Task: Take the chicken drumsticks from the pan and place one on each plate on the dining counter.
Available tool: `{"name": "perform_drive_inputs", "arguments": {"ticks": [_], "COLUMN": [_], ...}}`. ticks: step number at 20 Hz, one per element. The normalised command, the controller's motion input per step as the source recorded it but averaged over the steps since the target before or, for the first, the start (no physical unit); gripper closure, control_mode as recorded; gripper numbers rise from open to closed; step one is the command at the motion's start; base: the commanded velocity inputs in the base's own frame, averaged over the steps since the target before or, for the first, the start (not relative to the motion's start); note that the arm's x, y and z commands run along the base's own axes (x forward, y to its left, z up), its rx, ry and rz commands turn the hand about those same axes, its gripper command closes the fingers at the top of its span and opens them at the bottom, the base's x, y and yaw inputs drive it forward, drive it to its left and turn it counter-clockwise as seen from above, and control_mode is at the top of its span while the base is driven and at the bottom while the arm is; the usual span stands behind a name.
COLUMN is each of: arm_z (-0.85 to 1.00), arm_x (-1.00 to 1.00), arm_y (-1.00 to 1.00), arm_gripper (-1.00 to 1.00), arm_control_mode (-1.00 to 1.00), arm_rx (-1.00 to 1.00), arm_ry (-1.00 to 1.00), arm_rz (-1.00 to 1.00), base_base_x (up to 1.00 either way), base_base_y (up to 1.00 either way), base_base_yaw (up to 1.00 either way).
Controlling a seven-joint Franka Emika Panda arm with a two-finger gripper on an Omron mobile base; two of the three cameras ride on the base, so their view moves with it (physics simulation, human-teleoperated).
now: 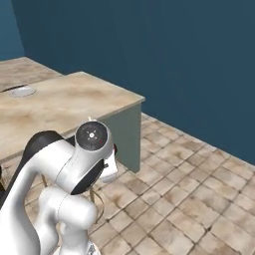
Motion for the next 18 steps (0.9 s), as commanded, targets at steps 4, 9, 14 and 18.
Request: {"name": "perform_drive_inputs", "arguments": {"ticks": [4, 9, 14, 18], "arm_z": [0.0, 0.0, 0.0, 0.0], "arm_x": [0.0, 0.0, 0.0, 0.0], "arm_y": [0.0, 0.0, 0.0, 0.0], "arm_gripper": [1.0, 1.0, 1.0, 1.0], "arm_control_mode": [1.0, 1.0, 1.0, 1.0], "arm_rx": [0.0, 0.0, 0.0, 0.0], "arm_ry": [0.0, 0.0, 0.0, 0.0], "arm_rz": [0.0, 0.0, 0.0, 0.0], "base_base_x": [1.0, 1.0, 0.92, 0.8], "base_base_y": [-1.0, -1.0, -1.0, -1.0], "base_base_yaw": [0.35, 0.33, 0.33, 0.32]}}
